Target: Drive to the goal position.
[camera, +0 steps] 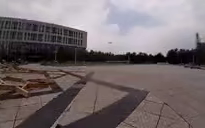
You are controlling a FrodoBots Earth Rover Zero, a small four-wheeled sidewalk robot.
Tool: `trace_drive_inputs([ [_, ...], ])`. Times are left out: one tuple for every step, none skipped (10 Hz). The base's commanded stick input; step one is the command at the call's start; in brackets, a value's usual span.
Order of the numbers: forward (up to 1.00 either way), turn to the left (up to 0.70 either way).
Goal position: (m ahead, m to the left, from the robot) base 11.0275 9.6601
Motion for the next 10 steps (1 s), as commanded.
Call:
trace_drive_inputs([
  [0.70, 0.00],
  [0.70, 0.00],
  [0.70, 0.00],
  [0.70, 0.00],
  [0.70, 0.00],
  [0.70, 0.00],
  [0.70, 0.00],
  [0.70, 0.00],
  [0.70, 0.00],
  [0.70, 0.00],
])
